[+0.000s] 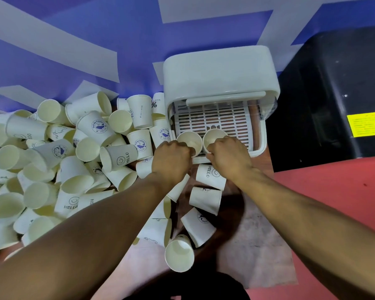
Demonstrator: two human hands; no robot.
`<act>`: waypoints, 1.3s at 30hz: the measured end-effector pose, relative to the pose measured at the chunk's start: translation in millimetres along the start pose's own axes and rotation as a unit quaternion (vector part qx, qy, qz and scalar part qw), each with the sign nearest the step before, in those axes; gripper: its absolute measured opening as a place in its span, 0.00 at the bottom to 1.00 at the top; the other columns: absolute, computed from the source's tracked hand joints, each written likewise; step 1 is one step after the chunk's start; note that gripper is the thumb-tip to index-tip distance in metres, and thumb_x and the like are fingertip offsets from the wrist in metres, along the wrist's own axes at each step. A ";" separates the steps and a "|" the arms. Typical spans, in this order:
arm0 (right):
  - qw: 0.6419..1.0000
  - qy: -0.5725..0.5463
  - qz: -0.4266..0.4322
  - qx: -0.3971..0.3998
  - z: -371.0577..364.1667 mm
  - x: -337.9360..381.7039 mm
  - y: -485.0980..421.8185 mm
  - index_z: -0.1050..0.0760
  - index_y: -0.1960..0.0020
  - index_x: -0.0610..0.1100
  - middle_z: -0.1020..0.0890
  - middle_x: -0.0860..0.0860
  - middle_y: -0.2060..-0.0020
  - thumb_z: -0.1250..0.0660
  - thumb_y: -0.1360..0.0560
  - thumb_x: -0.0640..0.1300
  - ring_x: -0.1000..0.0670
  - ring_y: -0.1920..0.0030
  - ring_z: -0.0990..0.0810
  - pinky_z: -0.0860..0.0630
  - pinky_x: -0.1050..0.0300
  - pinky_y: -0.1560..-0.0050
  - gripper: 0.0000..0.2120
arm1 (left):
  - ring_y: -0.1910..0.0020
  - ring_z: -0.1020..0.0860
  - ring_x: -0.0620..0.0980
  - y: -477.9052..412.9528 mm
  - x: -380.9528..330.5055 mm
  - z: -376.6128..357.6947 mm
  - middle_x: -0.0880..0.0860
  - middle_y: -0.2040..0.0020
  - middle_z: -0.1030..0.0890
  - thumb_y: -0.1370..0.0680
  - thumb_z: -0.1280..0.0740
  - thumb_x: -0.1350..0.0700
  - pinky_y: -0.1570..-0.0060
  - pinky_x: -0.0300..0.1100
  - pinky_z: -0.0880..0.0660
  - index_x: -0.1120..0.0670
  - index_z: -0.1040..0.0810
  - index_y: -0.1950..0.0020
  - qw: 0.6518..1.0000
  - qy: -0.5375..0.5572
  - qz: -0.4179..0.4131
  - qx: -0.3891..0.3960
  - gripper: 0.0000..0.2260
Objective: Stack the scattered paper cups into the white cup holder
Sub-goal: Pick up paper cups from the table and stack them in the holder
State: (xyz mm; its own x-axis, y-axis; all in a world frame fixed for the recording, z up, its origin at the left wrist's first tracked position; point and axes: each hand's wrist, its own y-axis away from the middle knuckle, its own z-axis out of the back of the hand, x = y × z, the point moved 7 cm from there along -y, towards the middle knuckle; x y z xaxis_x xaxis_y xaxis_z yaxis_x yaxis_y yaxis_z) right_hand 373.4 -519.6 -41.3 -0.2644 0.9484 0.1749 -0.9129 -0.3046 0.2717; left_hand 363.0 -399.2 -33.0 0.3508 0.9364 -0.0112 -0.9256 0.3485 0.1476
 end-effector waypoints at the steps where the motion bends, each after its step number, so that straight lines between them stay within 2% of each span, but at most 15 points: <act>1: 1.000 0.001 0.002 0.000 0.0 0.4 0.1 0.20 0.48 0.44 0.18 0.44 0.54 0.37 0.22 0.51 0.41 0.51 0.23 0.28 0.51 0.52 0.13 | 0.56 0.22 0.55 0.5 0.1 -0.6 0.51 0.56 0.19 0.23 0.38 0.55 0.60 0.41 0.36 0.48 0.18 0.48 1.000 0.004 0.002 0.002 0.10; 5: 1.000 -0.003 0.000 -0.008 -0.6 3.1 1.0 0.21 0.47 0.44 0.19 0.44 0.53 0.36 0.23 0.53 0.41 0.50 0.23 0.26 0.50 0.50 0.13 | 0.51 0.22 0.56 3.0 0.4 -0.5 0.52 0.52 0.18 0.23 0.36 0.54 0.56 0.43 0.29 0.49 0.19 0.44 0.999 0.042 0.010 -0.008 0.11; 8: 1.000 -0.006 -0.003 -0.029 1.4 6.2 4.8 0.21 0.46 0.43 0.19 0.45 0.53 0.35 0.24 0.50 0.42 0.49 0.23 0.26 0.50 0.49 0.13 | 0.49 0.22 0.56 8.6 2.7 -0.5 0.53 0.49 0.18 0.25 0.33 0.53 0.52 0.47 0.26 0.51 0.19 0.42 0.998 0.064 0.009 -0.018 0.13; 13: 0.987 -0.104 -0.019 -0.125 16.4 13.1 17.4 0.21 0.44 0.41 0.19 0.44 0.51 0.30 0.28 0.46 0.40 0.48 0.24 0.26 0.49 0.49 0.15 | 0.49 0.22 0.56 26.9 15.9 9.7 0.52 0.46 0.19 0.26 0.30 0.52 0.55 0.47 0.26 0.51 0.20 0.40 0.994 0.095 0.022 -0.057 0.15; 19: 0.961 -0.187 -0.020 -0.204 25.0 30.4 47.5 0.20 0.49 0.43 0.18 0.47 0.59 0.27 0.30 0.44 0.43 0.55 0.22 0.26 0.54 0.59 0.11 | 0.52 0.23 0.54 61.3 32.3 15.7 0.49 0.51 0.19 0.26 0.32 0.50 0.59 0.44 0.28 0.47 0.20 0.44 0.991 0.099 0.058 -0.072 0.11; 25: 0.962 -0.221 -0.017 -0.158 3.7 53.8 76.0 0.21 0.51 0.48 0.18 0.52 0.60 0.29 0.29 0.47 0.47 0.58 0.20 0.23 0.51 0.60 0.08 | 0.51 0.22 0.56 108.1 43.6 9.0 0.51 0.51 0.19 0.27 0.31 0.51 0.59 0.45 0.26 0.50 0.18 0.45 0.984 0.140 0.094 -0.059 0.11; 28: 0.968 -0.223 -0.006 -0.113 -12.2 73.1 95.7 0.22 0.51 0.50 0.18 0.54 0.59 0.31 0.30 0.49 0.49 0.58 0.20 0.22 0.50 0.59 0.08 | 0.57 0.21 0.55 138.9 50.6 1.7 0.50 0.56 0.20 0.28 0.31 0.53 0.65 0.41 0.32 0.48 0.18 0.50 0.984 0.130 0.104 -0.065 0.08; 31: 0.971 -0.223 0.025 -0.079 -23.6 96.6 125.8 0.23 0.54 0.50 0.20 0.55 0.61 0.31 0.30 0.50 0.50 0.59 0.21 0.23 0.51 0.60 0.07 | 0.56 0.21 0.52 174.0 54.5 -6.3 0.46 0.52 0.18 0.28 0.30 0.51 0.66 0.39 0.32 0.45 0.19 0.47 0.979 0.142 0.128 -0.068 0.10; 34: 0.979 -0.178 0.072 -0.065 -32.9 124.4 161.6 0.23 0.55 0.51 0.21 0.56 0.62 0.29 0.31 0.50 0.49 0.59 0.21 0.24 0.53 0.62 0.06 | 0.55 0.20 0.55 204.5 49.7 -21.4 0.48 0.53 0.19 0.27 0.32 0.50 0.63 0.45 0.24 0.47 0.19 0.45 0.980 0.152 0.120 -0.036 0.11; 39: 0.991 -0.080 0.101 -0.026 -63.5 157.6 198.8 0.23 0.56 0.49 0.20 0.53 0.62 0.25 0.36 0.52 0.46 0.60 0.20 0.24 0.54 0.64 0.13 | 0.57 0.20 0.56 242.7 49.2 -39.1 0.49 0.56 0.19 0.28 0.33 0.50 0.62 0.45 0.24 0.48 0.18 0.48 0.973 0.172 0.148 -0.034 0.10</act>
State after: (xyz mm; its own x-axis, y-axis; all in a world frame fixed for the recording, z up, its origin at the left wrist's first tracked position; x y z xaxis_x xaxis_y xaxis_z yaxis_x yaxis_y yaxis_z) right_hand 130.5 -425.0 -19.9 -0.3946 0.8414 0.3692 -0.8622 -0.4780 0.1680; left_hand 150.0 -266.9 -36.4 0.0091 0.9508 -0.3097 -0.9903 0.0515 0.1290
